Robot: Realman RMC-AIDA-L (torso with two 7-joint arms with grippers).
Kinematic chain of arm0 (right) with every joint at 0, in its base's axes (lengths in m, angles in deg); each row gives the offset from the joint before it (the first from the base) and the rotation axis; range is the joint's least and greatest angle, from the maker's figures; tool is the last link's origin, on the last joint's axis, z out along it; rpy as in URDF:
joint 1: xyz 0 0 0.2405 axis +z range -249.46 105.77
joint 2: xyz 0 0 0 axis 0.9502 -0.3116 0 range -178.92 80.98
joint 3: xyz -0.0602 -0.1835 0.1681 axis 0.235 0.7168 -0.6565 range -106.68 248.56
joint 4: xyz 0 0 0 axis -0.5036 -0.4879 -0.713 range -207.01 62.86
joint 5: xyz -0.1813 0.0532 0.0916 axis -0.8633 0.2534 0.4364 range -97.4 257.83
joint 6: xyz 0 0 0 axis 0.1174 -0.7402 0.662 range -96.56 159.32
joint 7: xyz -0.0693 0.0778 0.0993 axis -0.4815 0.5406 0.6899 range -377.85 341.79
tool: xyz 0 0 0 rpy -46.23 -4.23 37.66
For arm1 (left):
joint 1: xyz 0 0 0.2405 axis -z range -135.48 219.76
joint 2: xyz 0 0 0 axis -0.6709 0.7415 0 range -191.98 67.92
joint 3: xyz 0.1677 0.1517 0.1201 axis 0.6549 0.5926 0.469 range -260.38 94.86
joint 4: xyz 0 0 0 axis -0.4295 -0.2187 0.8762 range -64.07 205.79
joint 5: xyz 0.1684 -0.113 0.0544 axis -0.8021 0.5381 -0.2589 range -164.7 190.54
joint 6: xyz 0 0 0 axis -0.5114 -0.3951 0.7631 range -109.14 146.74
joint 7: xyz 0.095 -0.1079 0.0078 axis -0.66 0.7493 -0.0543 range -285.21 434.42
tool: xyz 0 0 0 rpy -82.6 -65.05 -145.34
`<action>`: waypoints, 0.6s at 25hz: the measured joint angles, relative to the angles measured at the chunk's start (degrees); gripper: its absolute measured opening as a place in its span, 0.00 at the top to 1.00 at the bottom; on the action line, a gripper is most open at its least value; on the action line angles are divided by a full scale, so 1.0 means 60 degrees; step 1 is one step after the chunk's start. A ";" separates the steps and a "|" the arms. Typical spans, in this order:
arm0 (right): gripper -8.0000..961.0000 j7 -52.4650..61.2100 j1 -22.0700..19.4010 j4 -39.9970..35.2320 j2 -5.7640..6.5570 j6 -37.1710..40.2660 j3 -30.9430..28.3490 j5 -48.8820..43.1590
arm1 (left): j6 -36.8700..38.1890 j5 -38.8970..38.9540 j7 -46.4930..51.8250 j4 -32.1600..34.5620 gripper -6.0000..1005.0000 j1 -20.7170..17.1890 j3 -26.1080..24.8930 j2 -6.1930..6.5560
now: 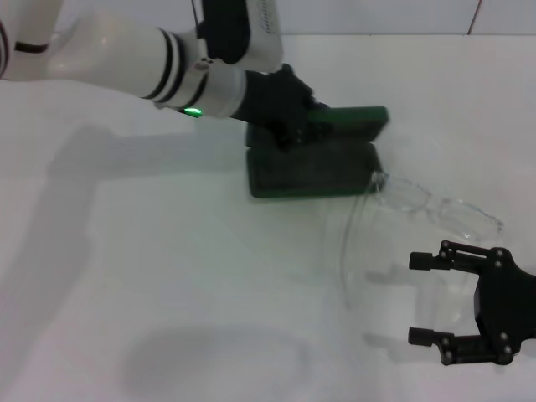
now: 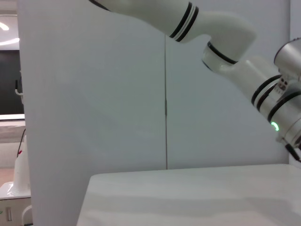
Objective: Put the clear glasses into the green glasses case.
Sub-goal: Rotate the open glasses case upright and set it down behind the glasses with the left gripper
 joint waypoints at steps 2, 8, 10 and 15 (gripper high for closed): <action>0.16 -0.0001 -0.0013 0.0006 -0.0001 0.0021 0.0000 -0.0038 | 0.0364 -0.0079 -0.0029 0.0057 0.76 0.0108 0.0000 0.0014; 0.16 -0.0005 -0.0056 0.0006 -0.0004 0.0054 0.0000 -0.0071 | 0.1159 -0.0277 0.0049 -0.0014 0.76 0.0194 -0.0001 0.0039; 0.16 -0.0006 -0.0112 -0.0018 0.0007 0.0096 0.0001 -0.0073 | 0.1159 -0.0327 0.0019 -0.0013 0.76 0.0189 0.0000 0.0026; 0.16 -0.0009 -0.0219 -0.0028 0.0063 0.0251 -0.0020 -0.0073 | 0.1144 -0.0464 -0.0308 0.0070 0.75 0.0179 -0.0013 -0.0002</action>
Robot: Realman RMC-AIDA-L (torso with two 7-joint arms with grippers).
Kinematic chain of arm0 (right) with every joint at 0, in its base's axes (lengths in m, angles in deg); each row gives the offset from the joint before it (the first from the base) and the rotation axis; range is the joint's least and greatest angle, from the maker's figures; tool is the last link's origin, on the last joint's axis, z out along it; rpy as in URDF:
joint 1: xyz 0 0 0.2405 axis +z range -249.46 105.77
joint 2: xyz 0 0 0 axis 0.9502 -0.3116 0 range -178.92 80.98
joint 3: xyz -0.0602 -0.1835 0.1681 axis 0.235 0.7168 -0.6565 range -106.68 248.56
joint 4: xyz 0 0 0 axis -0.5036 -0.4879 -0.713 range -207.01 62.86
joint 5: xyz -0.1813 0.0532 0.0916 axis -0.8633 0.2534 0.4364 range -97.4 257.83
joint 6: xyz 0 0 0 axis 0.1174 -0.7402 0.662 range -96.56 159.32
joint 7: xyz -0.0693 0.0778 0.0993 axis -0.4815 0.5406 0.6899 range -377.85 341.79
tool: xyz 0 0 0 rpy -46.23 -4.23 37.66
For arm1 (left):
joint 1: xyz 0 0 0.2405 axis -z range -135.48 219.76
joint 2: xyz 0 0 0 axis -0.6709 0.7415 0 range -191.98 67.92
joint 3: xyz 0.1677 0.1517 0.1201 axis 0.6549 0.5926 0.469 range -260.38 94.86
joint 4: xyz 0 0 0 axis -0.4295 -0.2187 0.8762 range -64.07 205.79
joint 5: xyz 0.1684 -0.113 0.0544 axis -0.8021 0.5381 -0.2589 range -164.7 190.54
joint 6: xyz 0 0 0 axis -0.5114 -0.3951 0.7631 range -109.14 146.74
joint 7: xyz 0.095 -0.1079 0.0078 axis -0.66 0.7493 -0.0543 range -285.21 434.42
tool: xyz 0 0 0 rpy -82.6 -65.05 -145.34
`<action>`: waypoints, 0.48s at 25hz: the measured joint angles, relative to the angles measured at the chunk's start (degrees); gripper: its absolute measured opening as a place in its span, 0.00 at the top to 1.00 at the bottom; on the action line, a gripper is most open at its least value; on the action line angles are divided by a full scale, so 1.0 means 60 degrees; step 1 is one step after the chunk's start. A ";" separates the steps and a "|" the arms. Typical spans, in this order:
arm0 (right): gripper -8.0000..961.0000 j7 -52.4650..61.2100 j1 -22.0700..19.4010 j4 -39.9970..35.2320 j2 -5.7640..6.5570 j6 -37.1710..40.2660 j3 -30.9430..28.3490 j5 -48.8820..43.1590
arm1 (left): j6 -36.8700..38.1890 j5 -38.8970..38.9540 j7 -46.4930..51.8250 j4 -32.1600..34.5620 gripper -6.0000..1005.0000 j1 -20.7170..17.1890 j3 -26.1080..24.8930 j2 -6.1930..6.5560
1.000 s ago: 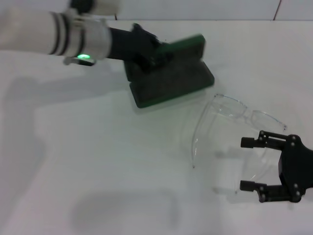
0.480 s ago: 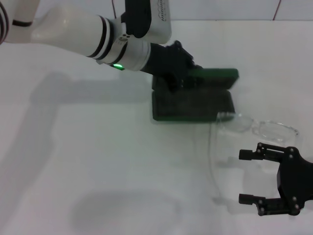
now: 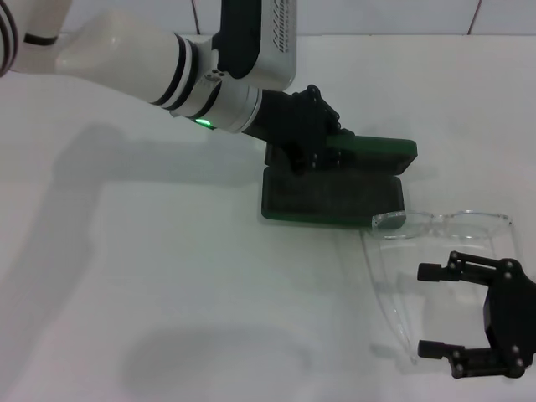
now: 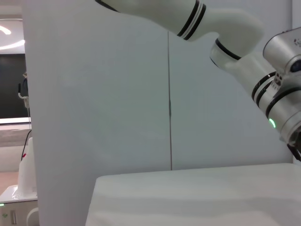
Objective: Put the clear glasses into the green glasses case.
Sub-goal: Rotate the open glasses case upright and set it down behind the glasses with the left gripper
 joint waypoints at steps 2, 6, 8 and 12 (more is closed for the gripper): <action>0.16 0.0000 -0.0006 0.0010 0.0004 0.0021 -0.0010 0.0000 | -0.0029 -0.0004 -0.0066 0.0016 0.75 0.0003 -0.0003 -0.0006; 0.16 0.0000 -0.0019 0.0025 0.0004 0.0034 -0.0033 0.0001 | -0.0096 0.0150 -0.0258 0.0026 0.75 -0.0082 -0.0004 -0.0010; 0.16 0.0010 -0.0029 0.0031 0.0000 0.0035 -0.0049 0.0001 | -0.0122 0.0255 -0.0247 0.0027 0.75 -0.0102 -0.0003 -0.0011; 0.16 0.0077 -0.0036 0.0039 -0.0003 0.0035 -0.0062 0.0001 | -0.0149 0.0570 -0.0189 -0.0027 0.74 -0.0273 -0.0002 -0.0014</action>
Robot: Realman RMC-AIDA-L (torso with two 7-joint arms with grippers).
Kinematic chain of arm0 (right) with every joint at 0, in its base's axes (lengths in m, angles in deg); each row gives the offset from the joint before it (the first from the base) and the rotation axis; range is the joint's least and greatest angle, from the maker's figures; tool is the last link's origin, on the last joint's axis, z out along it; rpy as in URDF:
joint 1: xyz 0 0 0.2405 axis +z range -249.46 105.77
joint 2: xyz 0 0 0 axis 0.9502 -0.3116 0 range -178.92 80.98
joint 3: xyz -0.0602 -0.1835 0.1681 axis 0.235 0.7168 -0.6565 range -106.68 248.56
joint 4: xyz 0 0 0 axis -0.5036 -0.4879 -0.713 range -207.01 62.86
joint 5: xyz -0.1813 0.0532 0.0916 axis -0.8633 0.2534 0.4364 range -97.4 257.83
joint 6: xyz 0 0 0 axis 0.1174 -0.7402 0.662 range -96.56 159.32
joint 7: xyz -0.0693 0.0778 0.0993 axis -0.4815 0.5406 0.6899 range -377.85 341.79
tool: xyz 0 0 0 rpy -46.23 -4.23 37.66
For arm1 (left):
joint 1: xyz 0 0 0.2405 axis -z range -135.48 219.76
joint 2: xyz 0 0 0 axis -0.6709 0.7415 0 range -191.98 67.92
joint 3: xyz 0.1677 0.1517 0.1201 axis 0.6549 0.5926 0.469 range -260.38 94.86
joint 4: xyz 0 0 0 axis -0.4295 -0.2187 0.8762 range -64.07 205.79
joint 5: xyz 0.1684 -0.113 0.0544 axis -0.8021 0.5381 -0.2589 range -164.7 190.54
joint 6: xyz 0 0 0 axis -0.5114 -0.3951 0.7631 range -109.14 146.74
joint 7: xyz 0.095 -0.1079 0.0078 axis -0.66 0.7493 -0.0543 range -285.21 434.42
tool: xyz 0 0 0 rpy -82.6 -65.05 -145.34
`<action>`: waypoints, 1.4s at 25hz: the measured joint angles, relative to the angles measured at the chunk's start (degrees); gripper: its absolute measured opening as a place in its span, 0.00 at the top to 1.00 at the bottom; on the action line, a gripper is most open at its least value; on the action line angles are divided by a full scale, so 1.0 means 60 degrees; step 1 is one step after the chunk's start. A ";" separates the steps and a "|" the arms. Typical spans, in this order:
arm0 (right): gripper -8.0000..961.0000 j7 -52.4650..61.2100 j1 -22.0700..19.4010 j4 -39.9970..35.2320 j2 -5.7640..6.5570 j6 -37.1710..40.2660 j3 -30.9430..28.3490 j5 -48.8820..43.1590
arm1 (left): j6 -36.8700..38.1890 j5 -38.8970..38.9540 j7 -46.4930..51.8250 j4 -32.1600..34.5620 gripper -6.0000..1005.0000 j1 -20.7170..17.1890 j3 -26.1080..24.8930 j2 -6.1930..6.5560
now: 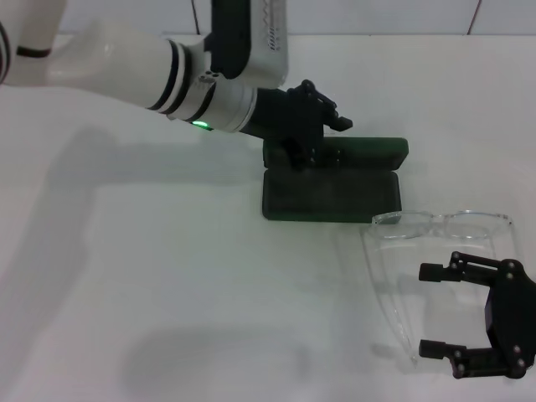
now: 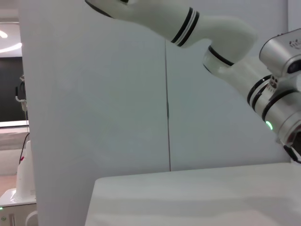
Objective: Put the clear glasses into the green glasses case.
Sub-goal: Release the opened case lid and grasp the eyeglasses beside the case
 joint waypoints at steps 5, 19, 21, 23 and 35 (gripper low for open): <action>0.16 0.0012 -0.0095 -0.0010 -0.0007 0.0066 -0.0006 0.0018 | 0.0069 0.0390 0.0092 -0.0061 0.55 -0.0335 -0.0004 0.0008; 0.16 0.2080 -0.0101 -0.1874 0.0005 0.0049 -0.0902 -0.0015 | 0.5418 0.6285 -0.1129 -0.1318 0.53 -0.3208 0.0000 0.0062; 0.16 0.4097 0.0015 -0.3659 0.0047 -0.0678 -0.0905 -0.0693 | 0.5792 0.7535 -0.1327 -0.0948 0.53 -0.4496 0.0001 0.0028; 0.17 0.4963 0.0180 -0.4453 0.0064 -0.0967 -0.0908 -0.1277 | 0.5822 0.8057 -0.1550 -0.0524 0.48 -0.5063 0.0002 0.0028; 0.31 0.9655 0.3462 -0.7153 -0.0037 -0.0614 -0.0571 -0.6912 | 0.6081 0.8594 -0.3511 0.1301 0.13 -0.7126 -0.0003 -0.0017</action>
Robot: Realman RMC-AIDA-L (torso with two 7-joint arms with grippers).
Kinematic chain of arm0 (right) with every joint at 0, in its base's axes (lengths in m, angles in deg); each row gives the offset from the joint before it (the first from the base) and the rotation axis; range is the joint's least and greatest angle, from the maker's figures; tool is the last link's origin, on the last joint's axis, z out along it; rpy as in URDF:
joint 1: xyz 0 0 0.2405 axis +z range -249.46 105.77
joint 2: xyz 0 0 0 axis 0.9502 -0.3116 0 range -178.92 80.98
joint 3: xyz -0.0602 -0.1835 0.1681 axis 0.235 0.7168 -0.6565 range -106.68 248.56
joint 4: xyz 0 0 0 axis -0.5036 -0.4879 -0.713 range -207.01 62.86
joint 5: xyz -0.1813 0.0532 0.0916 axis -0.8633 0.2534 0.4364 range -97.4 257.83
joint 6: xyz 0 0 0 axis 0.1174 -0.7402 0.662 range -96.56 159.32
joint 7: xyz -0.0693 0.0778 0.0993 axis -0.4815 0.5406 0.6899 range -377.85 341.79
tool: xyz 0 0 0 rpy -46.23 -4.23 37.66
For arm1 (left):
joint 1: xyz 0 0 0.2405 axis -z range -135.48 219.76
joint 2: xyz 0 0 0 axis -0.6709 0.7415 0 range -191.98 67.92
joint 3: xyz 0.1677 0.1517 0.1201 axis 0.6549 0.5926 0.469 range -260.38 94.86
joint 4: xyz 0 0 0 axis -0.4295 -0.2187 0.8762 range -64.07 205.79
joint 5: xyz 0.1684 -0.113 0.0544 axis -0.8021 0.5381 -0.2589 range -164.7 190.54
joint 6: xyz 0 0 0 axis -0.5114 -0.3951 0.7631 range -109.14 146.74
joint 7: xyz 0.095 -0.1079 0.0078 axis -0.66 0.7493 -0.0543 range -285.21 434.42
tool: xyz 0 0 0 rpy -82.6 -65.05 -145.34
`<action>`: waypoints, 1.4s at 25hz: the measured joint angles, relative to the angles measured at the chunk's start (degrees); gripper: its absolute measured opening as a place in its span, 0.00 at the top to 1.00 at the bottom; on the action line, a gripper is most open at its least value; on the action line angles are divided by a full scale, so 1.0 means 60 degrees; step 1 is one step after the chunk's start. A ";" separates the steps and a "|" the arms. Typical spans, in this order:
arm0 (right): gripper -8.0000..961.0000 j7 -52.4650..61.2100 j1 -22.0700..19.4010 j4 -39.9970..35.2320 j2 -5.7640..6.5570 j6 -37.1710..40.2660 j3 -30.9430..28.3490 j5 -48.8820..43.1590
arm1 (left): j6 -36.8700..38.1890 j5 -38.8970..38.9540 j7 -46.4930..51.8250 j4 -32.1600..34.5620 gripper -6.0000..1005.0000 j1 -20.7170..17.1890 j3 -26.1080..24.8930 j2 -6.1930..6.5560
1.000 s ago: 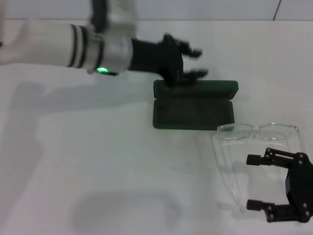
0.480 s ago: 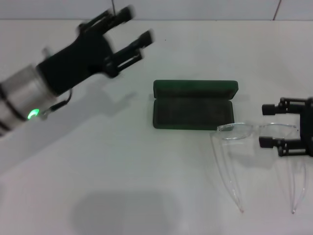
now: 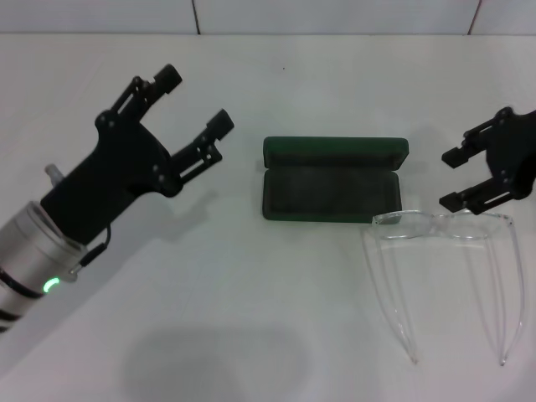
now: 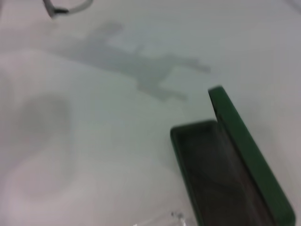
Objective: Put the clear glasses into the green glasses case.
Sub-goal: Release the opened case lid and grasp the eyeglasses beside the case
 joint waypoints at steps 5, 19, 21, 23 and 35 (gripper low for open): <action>0.31 0.0461 0.0616 -0.0188 -0.0253 -0.0134 0.0915 -0.1156 | -0.0059 0.0046 -0.0842 0.0600 0.13 -0.0252 -0.0047 -0.0014; 0.31 0.1069 0.1395 0.0654 -0.0509 -0.0859 0.2970 -0.2455 | -0.0676 0.0061 -0.1097 0.0664 0.13 -0.0114 -0.0112 -0.0040; 0.31 0.1086 0.1508 0.0941 -0.0514 -0.1006 0.3120 -0.2486 | -0.0745 0.0061 -0.1307 0.0812 0.13 -0.0122 -0.0113 -0.0050; 0.31 0.1147 0.1657 0.1375 -0.0547 -0.1180 0.3289 -0.2549 | -0.0874 0.0060 -0.1588 0.1005 0.13 -0.0132 -0.0114 -0.0046; 0.38 0.1216 0.1768 0.1825 -0.0613 -0.1969 0.3918 -0.2552 | -0.1553 0.0001 -0.1881 0.1307 0.13 -0.0087 -0.0066 -0.0058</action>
